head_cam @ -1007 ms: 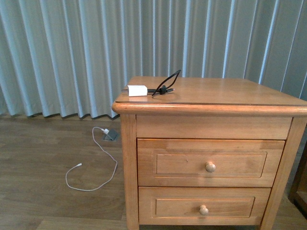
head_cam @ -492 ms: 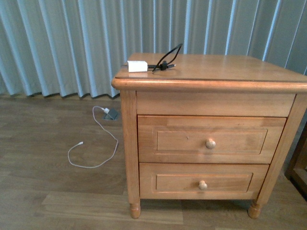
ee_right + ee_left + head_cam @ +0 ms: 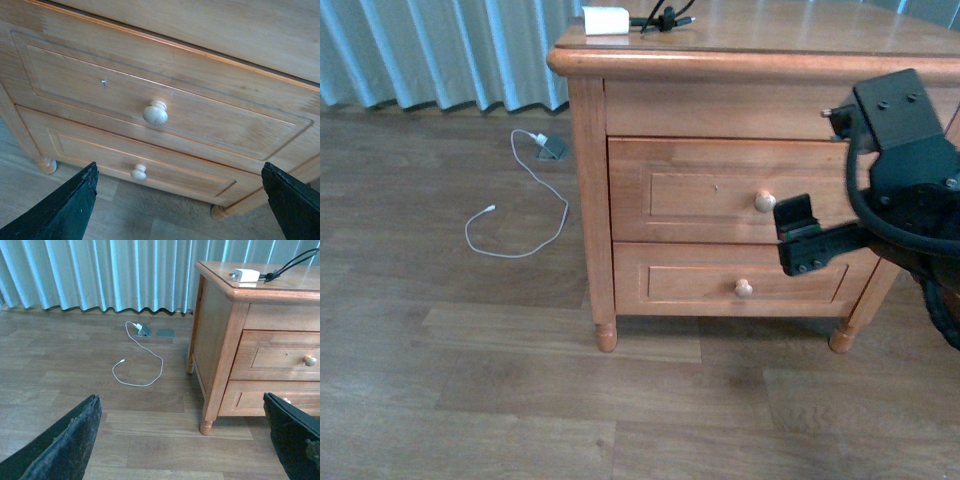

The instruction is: Put charger into drawer

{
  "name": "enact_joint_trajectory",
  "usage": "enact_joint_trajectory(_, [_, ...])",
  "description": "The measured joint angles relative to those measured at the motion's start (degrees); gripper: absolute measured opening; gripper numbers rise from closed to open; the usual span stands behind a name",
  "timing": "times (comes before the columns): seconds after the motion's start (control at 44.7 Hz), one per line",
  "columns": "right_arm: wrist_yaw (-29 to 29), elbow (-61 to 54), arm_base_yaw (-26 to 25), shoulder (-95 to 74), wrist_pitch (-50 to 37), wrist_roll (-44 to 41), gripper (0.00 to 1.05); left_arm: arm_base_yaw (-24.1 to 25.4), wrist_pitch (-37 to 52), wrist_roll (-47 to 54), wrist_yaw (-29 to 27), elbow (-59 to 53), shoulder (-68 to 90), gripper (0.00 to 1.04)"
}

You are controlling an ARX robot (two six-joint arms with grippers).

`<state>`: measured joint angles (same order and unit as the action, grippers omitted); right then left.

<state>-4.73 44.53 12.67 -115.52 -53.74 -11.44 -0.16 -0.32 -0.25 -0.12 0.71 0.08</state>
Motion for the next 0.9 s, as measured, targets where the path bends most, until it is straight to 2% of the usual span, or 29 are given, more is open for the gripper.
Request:
enact_joint_trajectory(0.537, [-3.5,23.47,1.18,-20.81,4.04,-0.92,0.96,0.0,0.0,0.0,-0.02,0.0,0.0,0.99])
enact_joint_trajectory(0.895, [-7.41,28.59,1.46,-24.9,5.03,1.07,0.96,0.0,0.0,0.0,0.0,0.0,0.0,0.99])
